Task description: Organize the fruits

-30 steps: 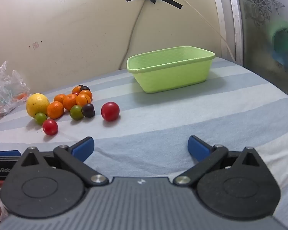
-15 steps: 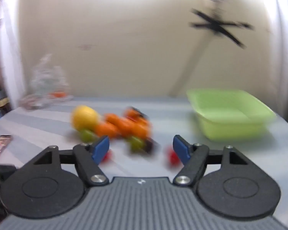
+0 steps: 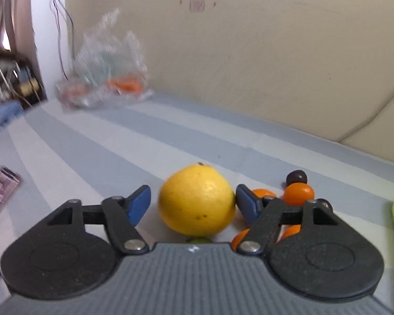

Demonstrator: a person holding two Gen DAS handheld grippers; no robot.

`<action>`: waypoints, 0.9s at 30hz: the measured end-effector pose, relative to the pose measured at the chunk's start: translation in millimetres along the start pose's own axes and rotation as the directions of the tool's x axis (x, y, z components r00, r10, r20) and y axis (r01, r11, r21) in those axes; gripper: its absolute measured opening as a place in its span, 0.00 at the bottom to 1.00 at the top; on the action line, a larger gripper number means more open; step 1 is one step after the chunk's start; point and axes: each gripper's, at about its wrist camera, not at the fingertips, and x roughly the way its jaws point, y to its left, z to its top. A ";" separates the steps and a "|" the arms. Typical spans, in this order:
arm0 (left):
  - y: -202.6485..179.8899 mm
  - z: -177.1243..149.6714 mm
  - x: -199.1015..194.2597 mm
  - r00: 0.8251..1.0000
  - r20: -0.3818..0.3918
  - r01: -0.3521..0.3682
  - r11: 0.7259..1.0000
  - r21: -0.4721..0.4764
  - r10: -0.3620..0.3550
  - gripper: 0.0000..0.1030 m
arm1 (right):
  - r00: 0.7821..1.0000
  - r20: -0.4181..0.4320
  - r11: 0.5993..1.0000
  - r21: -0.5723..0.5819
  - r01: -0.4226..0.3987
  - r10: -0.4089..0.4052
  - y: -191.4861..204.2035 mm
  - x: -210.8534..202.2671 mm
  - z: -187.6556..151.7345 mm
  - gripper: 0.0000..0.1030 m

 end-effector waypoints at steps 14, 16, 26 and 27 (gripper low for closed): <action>16.1 15.0 -26.6 0.991 0.109 0.085 0.993 -0.081 -0.076 1.00 | 0.962 0.067 0.964 -0.008 -0.266 0.266 11.3 -64.9 -45.9 0.65; 8.8 16.2 -21.7 0.989 0.080 0.126 0.991 -0.054 -0.121 1.00 | 0.954 0.067 0.953 -0.093 -0.287 0.293 14.7 -83.5 -61.0 0.65; -52.3 4.3 7.7 0.961 -0.064 0.272 0.960 0.067 -0.268 1.00 | 0.965 0.101 0.957 -0.187 -0.221 0.242 21.0 -108.5 -93.4 0.66; -56.6 0.9 8.4 0.962 -0.074 0.269 0.960 0.080 -0.263 1.00 | 0.963 0.102 0.957 -0.178 -0.228 0.248 19.4 -106.0 -93.0 0.66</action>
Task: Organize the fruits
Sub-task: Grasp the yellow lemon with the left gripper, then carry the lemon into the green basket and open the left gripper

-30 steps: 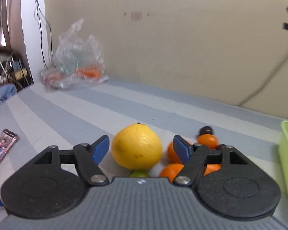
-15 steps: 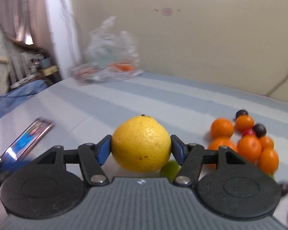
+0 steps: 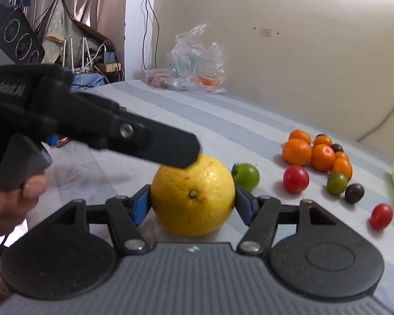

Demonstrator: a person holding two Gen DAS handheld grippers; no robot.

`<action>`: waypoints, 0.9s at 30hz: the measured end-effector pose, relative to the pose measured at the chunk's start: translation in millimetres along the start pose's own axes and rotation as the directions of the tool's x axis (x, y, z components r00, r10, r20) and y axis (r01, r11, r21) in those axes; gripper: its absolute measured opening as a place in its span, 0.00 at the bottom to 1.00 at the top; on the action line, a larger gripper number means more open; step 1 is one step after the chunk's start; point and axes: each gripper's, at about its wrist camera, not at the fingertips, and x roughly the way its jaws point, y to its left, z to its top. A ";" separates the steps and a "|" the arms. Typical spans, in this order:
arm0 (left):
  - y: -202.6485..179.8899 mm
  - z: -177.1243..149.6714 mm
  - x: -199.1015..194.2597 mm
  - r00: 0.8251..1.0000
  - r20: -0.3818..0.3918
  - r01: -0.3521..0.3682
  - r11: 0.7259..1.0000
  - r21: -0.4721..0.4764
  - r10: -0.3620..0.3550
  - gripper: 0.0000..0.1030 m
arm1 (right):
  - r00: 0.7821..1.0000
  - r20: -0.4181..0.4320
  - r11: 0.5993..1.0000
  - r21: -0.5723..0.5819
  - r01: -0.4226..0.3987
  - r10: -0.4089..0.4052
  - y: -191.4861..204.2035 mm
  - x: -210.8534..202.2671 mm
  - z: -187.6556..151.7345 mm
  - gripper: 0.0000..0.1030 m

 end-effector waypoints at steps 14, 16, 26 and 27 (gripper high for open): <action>-13.2 1.4 7.7 0.993 -0.044 -0.113 0.993 0.028 0.114 0.91 | 1.000 0.017 1.000 0.025 -0.014 0.013 -2.8 -6.4 -15.7 0.70; -10.7 3.0 8.7 0.991 -0.052 -0.122 0.992 0.026 0.123 0.91 | 1.000 0.013 0.999 0.042 -0.010 0.009 -2.3 -5.9 -20.3 0.70; -4.4 6.8 15.5 0.975 -0.084 -0.200 0.977 0.075 0.206 0.67 | 1.000 0.002 1.000 -0.007 0.002 -0.002 9.2 5.8 -16.8 0.67; -5.0 5.7 17.2 0.970 -0.088 -0.219 0.972 0.087 0.226 0.68 | 1.000 -0.004 1.000 -0.010 -0.003 0.003 9.2 7.7 -16.2 0.66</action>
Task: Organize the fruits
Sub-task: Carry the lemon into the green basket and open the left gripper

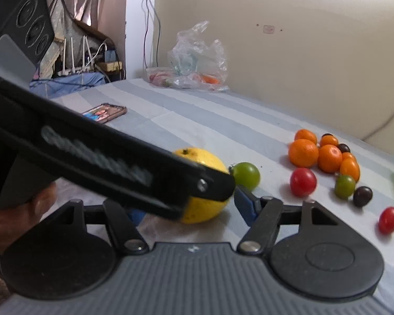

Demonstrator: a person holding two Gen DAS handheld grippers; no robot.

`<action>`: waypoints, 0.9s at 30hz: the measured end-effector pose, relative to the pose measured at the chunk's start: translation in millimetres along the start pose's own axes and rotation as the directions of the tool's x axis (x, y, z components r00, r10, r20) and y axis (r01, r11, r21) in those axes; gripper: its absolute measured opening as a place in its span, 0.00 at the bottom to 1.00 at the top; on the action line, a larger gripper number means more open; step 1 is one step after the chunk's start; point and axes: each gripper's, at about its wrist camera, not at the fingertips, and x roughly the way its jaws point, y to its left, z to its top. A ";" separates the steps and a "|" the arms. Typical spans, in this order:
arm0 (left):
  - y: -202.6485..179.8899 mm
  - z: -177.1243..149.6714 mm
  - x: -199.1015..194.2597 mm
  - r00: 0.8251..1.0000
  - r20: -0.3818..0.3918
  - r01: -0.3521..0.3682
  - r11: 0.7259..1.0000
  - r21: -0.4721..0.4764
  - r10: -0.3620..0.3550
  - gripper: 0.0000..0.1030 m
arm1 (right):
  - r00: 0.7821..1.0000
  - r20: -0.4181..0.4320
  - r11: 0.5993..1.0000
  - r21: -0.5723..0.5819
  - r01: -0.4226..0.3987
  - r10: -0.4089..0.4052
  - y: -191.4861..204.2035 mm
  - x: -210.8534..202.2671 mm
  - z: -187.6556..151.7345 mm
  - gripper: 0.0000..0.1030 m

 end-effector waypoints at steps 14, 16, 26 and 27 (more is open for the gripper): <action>-154.3 15.4 73.0 0.936 -0.204 0.333 0.911 0.244 -0.288 0.67 | 0.948 -0.043 0.925 0.208 0.317 -0.315 -76.2 -101.9 -47.0 0.65; -188.2 12.9 91.1 0.916 -0.241 0.383 0.880 0.281 -0.322 0.67 | 0.920 -0.076 0.884 0.255 0.392 -0.385 -97.0 -122.4 -61.3 0.65; -278.1 97.0 143.7 0.915 -0.154 0.404 0.853 0.331 -0.374 0.67 | 0.832 0.029 0.795 0.314 0.519 -0.554 -193.1 -157.0 -41.3 0.65; -279.6 109.3 152.8 0.922 -0.134 0.386 0.862 0.329 -0.362 0.67 | 0.828 0.048 0.798 0.301 0.522 -0.559 -206.1 -151.6 -32.8 0.65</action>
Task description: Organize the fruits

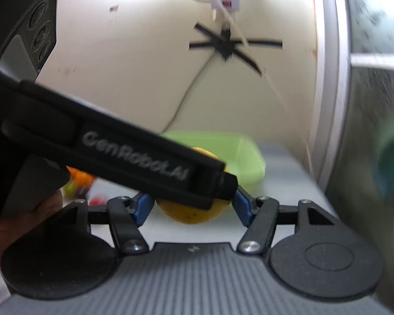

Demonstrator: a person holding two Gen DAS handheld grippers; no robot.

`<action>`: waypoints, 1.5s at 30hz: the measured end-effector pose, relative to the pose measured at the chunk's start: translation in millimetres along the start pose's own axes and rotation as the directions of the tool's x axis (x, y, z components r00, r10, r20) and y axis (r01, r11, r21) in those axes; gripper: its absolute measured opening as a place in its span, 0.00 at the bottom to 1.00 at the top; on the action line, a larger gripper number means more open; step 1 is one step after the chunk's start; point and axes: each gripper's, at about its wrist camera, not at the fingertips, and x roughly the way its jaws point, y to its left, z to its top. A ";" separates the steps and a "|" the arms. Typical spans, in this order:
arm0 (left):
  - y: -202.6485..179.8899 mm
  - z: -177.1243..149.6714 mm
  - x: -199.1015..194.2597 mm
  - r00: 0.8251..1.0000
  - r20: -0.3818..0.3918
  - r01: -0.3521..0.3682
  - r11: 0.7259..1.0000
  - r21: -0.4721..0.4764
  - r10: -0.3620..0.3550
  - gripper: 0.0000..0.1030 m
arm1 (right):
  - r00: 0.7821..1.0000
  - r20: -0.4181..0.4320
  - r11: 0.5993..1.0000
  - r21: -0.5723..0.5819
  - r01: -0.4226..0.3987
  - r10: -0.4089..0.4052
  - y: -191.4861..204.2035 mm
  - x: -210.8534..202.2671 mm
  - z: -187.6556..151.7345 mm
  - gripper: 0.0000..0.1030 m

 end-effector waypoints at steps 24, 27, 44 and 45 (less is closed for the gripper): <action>50.8 4.7 1.8 0.989 0.001 -0.142 0.974 -0.176 0.145 0.74 | 0.999 -0.031 1.000 0.002 -0.009 0.009 -18.6 76.7 13.9 0.72; 41.2 -11.9 -42.5 0.976 0.041 -0.207 0.969 -0.131 0.214 0.77 | 1.000 -0.008 1.000 0.022 -0.005 0.005 -5.8 50.4 8.4 0.74; 61.6 -185.6 -206.6 0.886 0.013 -0.442 0.853 -0.278 0.464 0.88 | 0.997 -0.076 0.988 0.154 0.009 0.002 122.8 -27.7 -44.9 0.97; 62.7 -191.0 -211.4 0.876 0.016 -0.460 0.845 -0.275 0.482 0.88 | 0.996 -0.091 0.987 0.159 0.010 0.005 125.0 -26.0 -45.9 0.97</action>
